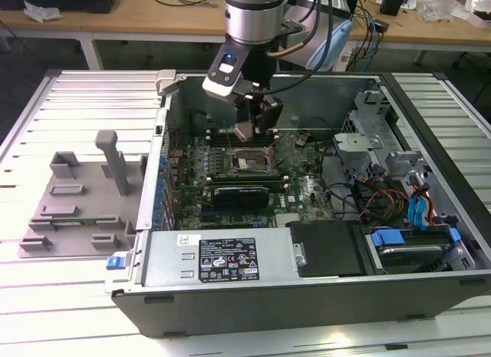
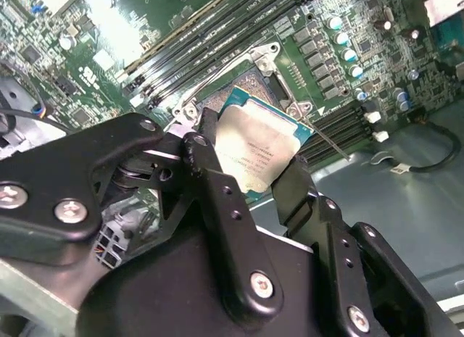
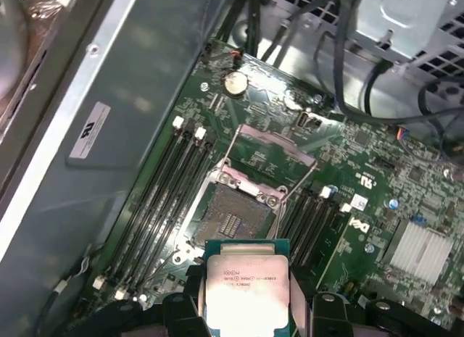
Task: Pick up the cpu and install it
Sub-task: 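Place the cpu into insertion slot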
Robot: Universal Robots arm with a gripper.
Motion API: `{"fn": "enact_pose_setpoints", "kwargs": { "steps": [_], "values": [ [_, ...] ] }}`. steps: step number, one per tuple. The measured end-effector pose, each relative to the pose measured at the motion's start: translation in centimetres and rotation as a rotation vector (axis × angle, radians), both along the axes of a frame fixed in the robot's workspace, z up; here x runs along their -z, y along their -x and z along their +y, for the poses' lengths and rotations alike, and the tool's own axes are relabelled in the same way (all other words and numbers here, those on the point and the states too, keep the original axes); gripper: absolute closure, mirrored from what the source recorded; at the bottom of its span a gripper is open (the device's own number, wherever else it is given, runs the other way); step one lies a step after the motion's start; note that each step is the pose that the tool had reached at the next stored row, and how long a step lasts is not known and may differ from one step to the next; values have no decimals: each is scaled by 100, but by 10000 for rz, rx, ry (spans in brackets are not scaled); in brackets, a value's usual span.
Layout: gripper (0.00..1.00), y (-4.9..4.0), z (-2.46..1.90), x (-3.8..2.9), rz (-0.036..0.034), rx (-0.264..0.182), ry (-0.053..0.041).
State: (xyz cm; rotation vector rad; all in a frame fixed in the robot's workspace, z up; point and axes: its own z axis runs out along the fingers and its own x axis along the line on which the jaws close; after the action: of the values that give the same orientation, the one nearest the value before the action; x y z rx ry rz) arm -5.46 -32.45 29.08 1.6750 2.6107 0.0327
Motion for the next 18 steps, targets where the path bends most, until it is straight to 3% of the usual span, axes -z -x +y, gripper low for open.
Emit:
{"fn": "enact_pose_setpoints", "kwargs": {
  "steps": [8,15,18],
  "values": [
    [45,0,0,5,0,1585,0],
    [45,0,0,13,0,3308,1],
    [45,0,0,17,0,3613,1]
  ]
}}
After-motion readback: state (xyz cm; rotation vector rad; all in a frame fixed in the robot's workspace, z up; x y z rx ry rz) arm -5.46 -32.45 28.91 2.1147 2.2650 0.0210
